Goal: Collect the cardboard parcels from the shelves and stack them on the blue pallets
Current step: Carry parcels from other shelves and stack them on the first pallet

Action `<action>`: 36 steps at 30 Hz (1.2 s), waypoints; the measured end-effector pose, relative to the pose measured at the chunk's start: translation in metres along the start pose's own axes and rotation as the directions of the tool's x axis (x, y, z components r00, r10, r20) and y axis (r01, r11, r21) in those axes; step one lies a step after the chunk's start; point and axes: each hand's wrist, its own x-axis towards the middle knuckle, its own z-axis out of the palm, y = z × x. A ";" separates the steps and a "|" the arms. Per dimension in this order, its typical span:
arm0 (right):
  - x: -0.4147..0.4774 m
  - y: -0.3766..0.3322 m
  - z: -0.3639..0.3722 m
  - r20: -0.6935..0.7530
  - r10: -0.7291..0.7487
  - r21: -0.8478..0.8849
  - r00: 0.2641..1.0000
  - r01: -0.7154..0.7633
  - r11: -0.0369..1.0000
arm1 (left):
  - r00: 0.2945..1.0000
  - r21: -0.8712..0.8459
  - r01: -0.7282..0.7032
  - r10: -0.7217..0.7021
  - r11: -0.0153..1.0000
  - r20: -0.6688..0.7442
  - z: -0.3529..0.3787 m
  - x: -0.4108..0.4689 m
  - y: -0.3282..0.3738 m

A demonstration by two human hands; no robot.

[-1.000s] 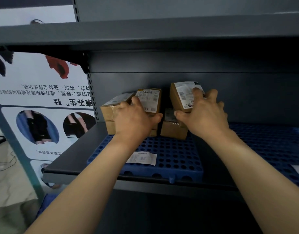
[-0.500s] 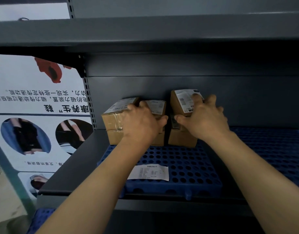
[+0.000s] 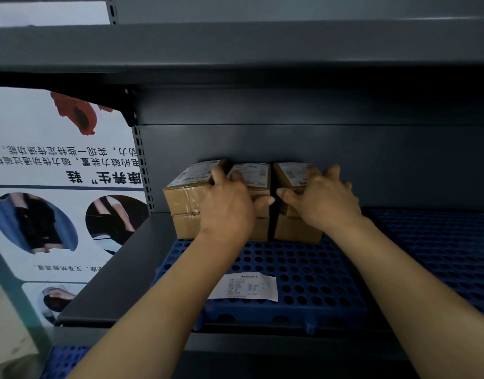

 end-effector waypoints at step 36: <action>0.009 0.003 0.004 -0.182 -0.148 0.102 0.972 0.169 0.980 | 0.978 -0.069 -0.095 0.080 0.993 -0.191 -0.003 -0.010 -0.006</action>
